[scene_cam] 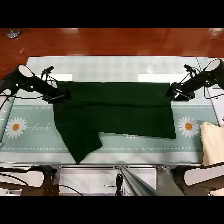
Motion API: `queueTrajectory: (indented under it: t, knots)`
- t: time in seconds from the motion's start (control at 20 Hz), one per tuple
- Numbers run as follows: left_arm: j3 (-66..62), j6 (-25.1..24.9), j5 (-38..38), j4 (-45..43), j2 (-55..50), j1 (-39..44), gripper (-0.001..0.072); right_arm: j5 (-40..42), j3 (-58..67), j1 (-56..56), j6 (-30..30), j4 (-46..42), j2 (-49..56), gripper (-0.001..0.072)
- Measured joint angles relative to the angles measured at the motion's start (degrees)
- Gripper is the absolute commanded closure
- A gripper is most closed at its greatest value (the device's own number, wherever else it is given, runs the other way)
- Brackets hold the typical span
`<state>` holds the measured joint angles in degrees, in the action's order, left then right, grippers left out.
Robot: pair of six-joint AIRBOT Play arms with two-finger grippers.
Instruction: Fold the shirts.
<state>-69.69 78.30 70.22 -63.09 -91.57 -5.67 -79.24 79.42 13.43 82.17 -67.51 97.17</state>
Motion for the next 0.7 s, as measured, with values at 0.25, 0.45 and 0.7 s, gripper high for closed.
queueTrajectory:
  t: [0.25,0.45,0.7]
  knots:
    - [2.3,1.1,9.2,-2.1,6.2,-6.4,0.0001,-1.0,-5.1,2.2,0.8,-4.8,-8.6,0.0092]
    - [18.0,1.5,8.1,-3.3,16.8,-13.4,0.0001,7.8,-22.4,6.1,-0.7,0.0,-23.6,0.0093]
    - [37.9,-0.9,2.1,3.2,25.5,-17.7,0.0002,13.7,-42.8,7.8,-5.4,10.0,-39.3,0.0092]
